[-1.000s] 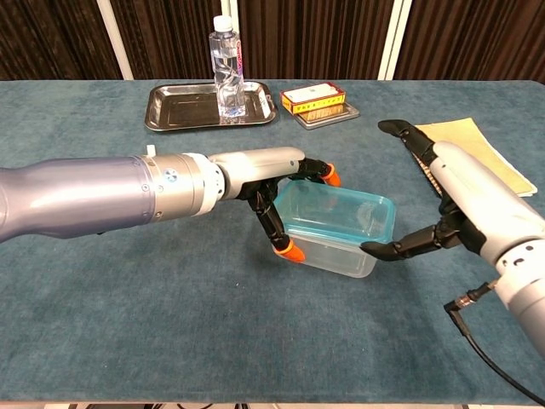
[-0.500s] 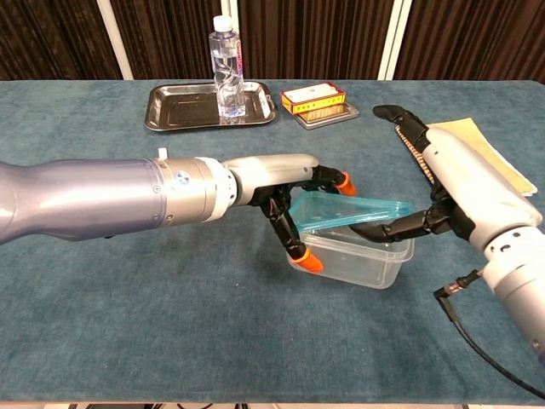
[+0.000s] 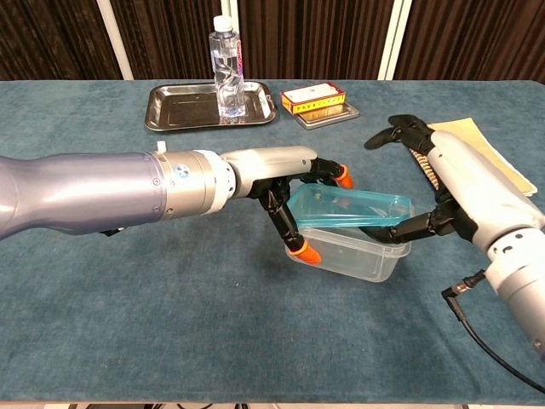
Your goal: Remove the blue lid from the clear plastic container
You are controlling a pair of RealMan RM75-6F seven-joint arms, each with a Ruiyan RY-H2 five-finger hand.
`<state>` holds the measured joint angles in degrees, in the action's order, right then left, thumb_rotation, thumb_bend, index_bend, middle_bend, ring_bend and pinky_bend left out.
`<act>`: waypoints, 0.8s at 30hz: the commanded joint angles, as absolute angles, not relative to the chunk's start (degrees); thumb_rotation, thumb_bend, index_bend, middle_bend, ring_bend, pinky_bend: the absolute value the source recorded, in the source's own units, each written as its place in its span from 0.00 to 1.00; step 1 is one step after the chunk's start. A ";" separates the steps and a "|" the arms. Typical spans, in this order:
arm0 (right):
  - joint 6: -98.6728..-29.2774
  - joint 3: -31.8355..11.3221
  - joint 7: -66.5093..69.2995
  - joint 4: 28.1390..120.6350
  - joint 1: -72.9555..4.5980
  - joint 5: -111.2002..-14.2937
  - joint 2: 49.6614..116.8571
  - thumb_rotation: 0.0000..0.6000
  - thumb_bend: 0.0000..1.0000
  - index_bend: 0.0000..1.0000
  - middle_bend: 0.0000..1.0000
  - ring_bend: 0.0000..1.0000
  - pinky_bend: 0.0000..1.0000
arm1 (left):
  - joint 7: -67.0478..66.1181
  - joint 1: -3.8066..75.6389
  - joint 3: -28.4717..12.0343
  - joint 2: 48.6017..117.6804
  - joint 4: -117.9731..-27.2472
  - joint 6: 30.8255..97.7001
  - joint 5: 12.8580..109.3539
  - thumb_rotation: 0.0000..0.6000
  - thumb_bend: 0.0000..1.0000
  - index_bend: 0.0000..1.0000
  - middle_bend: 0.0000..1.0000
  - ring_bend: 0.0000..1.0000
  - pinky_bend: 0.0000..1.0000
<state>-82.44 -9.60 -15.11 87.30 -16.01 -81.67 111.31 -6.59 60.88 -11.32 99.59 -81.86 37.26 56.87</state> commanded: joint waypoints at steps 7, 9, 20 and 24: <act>-82.04 -9.59 -15.00 86.58 -16.01 -81.02 111.22 1.00 0.26 0.40 0.13 0.00 0.00 | -8.38 61.12 -10.54 99.29 -81.91 37.95 56.28 1.00 0.19 0.32 0.28 0.22 0.38; -81.97 -9.71 -15.11 86.50 -16.07 -80.87 111.20 1.00 0.27 0.40 0.13 0.00 0.00 | -8.48 61.09 -10.56 99.22 -82.01 38.13 56.02 1.00 0.19 0.30 0.26 0.21 0.37; -81.50 -9.78 -15.54 86.43 -15.97 -79.60 111.10 1.00 0.36 0.41 0.13 0.00 0.00 | -9.19 61.22 -10.25 98.90 -82.32 38.18 55.07 1.00 0.10 0.13 0.12 0.13 0.30; -81.39 -9.78 -15.77 86.55 -15.97 -79.33 111.05 1.00 0.41 0.41 0.13 0.00 0.00 | -9.23 61.23 -10.19 98.88 -82.37 38.18 54.92 1.00 0.10 0.11 0.11 0.11 0.29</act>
<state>-81.40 -9.78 -15.76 86.54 -15.97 -79.33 111.05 -9.23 61.23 -10.19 98.88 -82.37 38.19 54.93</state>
